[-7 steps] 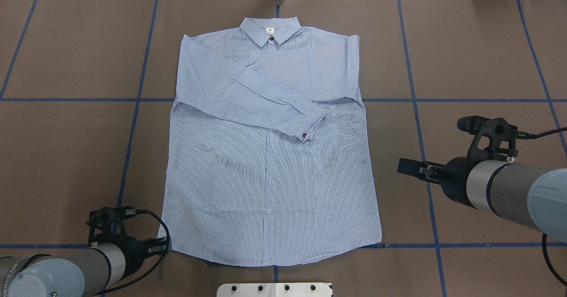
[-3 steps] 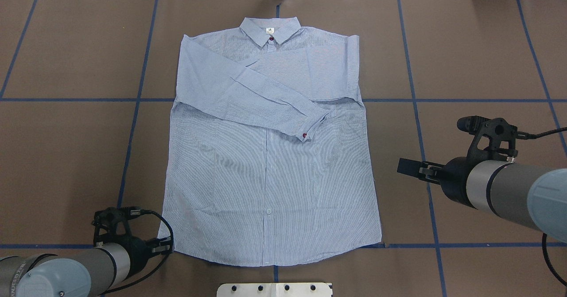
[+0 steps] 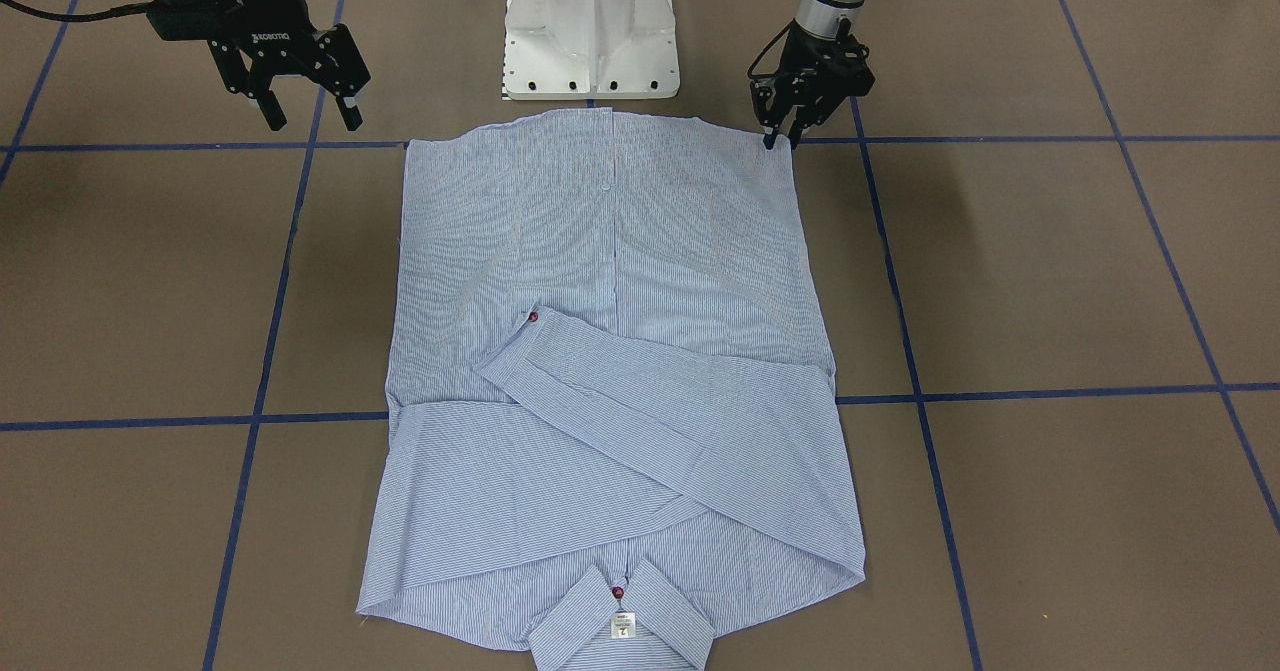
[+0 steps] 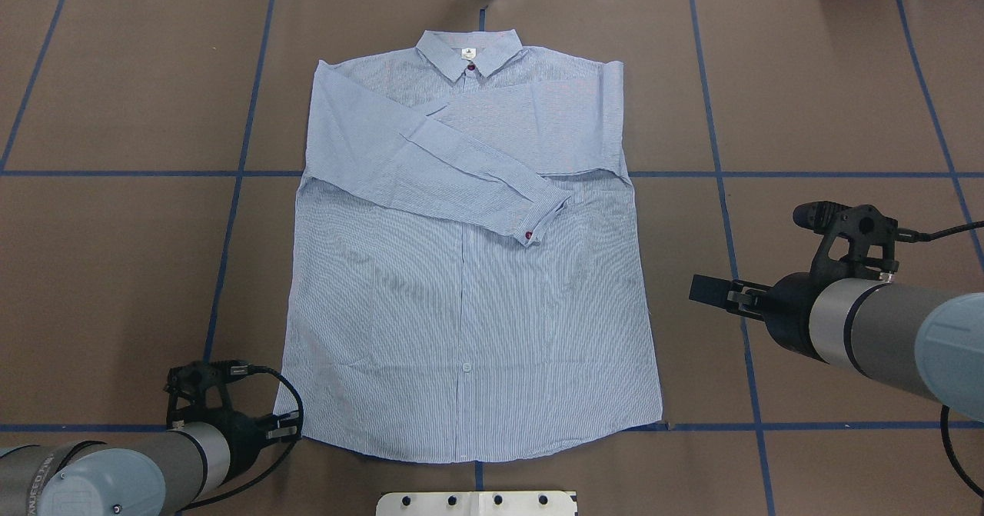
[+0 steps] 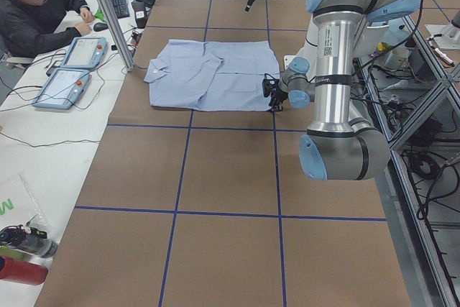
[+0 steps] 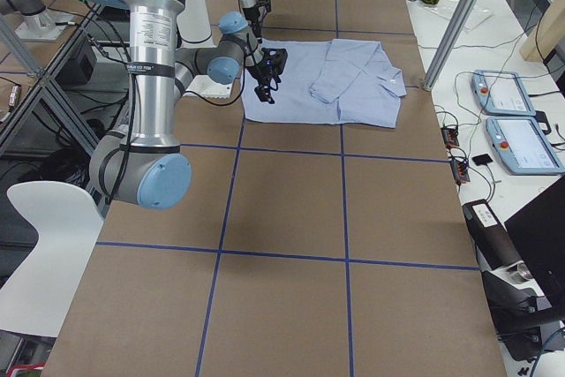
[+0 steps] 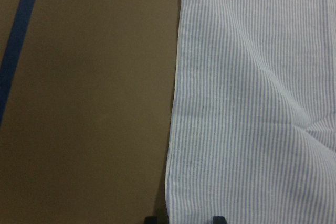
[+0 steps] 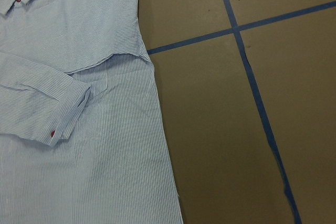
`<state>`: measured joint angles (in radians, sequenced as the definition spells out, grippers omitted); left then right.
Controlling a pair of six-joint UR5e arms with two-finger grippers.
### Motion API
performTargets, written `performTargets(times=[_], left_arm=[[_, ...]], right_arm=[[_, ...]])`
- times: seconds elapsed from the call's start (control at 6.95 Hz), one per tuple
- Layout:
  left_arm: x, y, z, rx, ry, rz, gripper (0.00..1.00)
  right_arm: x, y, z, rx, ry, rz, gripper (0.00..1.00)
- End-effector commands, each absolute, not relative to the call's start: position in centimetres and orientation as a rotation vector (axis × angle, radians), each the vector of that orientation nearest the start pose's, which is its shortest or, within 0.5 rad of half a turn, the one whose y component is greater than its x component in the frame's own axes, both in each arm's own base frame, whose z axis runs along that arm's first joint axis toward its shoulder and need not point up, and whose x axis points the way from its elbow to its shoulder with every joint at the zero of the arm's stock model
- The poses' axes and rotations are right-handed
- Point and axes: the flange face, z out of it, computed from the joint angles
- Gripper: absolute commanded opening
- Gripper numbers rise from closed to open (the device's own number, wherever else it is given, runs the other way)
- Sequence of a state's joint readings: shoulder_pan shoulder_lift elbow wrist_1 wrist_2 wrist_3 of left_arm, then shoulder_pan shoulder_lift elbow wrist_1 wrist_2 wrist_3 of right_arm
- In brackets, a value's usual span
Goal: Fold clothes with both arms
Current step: 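Lower both grippers to the two corners of the shirt hem nearest the robot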
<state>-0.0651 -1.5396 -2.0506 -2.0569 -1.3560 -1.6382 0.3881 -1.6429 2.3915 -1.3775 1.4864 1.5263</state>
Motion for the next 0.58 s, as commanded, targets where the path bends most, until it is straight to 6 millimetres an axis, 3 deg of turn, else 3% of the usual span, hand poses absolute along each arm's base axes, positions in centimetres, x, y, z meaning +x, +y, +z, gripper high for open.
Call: performTargets(times=[0.0, 0.43], left_arm=[[46.82, -18.49, 39.29, 0.197, 0.937, -0.22, 0.0], [46.64, -18.55, 38.6, 0.197, 0.952, -0.223, 0.0]], right_arm=[[-31.26, -28.09, 29.72, 0.28, -0.908, 0.357, 1.0], [-31.81, -27.34, 29.78, 0.261, -0.912, 0.352, 1.0]])
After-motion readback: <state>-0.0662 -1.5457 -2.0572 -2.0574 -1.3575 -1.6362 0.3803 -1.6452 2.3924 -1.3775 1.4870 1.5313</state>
